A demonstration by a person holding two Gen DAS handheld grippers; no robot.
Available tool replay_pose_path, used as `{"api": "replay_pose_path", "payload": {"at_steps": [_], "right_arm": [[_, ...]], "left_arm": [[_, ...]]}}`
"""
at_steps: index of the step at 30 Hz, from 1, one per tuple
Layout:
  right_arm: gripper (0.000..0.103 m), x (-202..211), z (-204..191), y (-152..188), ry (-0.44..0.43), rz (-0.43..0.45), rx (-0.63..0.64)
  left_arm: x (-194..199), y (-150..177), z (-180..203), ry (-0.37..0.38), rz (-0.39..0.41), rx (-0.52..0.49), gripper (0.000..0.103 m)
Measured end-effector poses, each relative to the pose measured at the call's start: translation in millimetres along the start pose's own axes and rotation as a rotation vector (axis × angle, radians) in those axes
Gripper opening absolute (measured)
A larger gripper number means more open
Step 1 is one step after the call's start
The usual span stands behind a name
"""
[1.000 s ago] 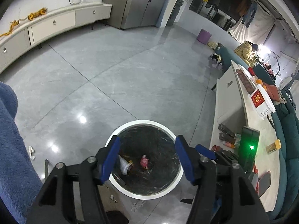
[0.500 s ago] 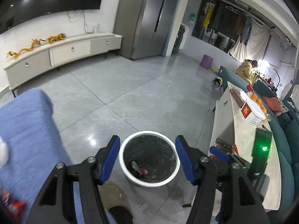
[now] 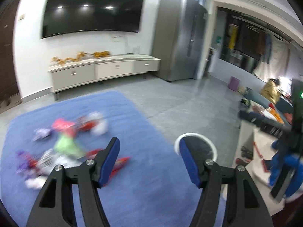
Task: Collect trash
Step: 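Move both open tools back over the rug, then grasp the purple plastic bag with left tool while right tool grasps red chip bag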
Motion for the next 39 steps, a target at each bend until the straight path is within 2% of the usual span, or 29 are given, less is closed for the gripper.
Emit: {"api": "replay_pose_path", "payload": {"at_steps": [6,11,15,19,26,28,29,31,32,33,34,36,37,39], "right_arm": [[0.074,-26,-72,9,-0.106,-0.070,0.104],[0.077,-65,-140,34,-0.222,-0.175,0.207],[0.078,-95,-189,55,-0.288,-0.245,0.287],[0.080,-123,-221,68,-0.327,-0.287,0.353],[0.080,-172,-229,79,-0.334,-0.346,0.347],[0.079,-180,-226,83,-0.350,-0.363,0.331],[0.075,-181,-222,84,-0.361,-0.369,0.325],[0.047,-184,-217,88,-0.388,-0.386,0.303],[0.046,-183,-215,89,-0.393,-0.386,0.295],[0.038,-181,-213,89,-0.402,-0.382,0.287],[0.030,-179,-211,90,-0.407,-0.382,0.282],[0.026,-172,-206,89,-0.415,-0.377,0.271],[0.021,-167,-203,89,-0.420,-0.372,0.267],[0.018,-154,-199,87,-0.431,-0.355,0.262]], "left_arm": [[33,37,-119,-0.175,-0.003,0.095,0.064],[34,59,-191,-0.275,-0.041,0.147,0.064],[16,63,-222,-0.284,-0.073,0.154,0.064],[-6,69,-242,-0.280,-0.114,0.174,0.064],[-32,82,-264,-0.238,-0.163,0.242,0.063],[-32,85,-266,-0.220,-0.155,0.269,0.058],[-31,86,-267,-0.209,-0.156,0.280,0.049],[-27,89,-269,-0.194,-0.147,0.304,0.045],[-24,90,-269,-0.187,-0.138,0.317,0.042],[-21,90,-268,-0.181,-0.132,0.322,0.036],[-18,91,-267,-0.176,-0.127,0.326,0.036],[-11,91,-265,-0.174,-0.114,0.324,0.034],[-8,90,-263,-0.171,-0.105,0.322,0.034],[4,88,-257,-0.166,-0.082,0.312,0.034]]}}
Point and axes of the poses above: each gripper's, at about its wrist camera, not at the fingertips, and x roughly against the way its jaws point, z to its right, y to its underside, the point moved 4 cm from there along -x, roughly the way its jaws point, and after that the axes turned 1 degree about -y, right-handed, at the moved point
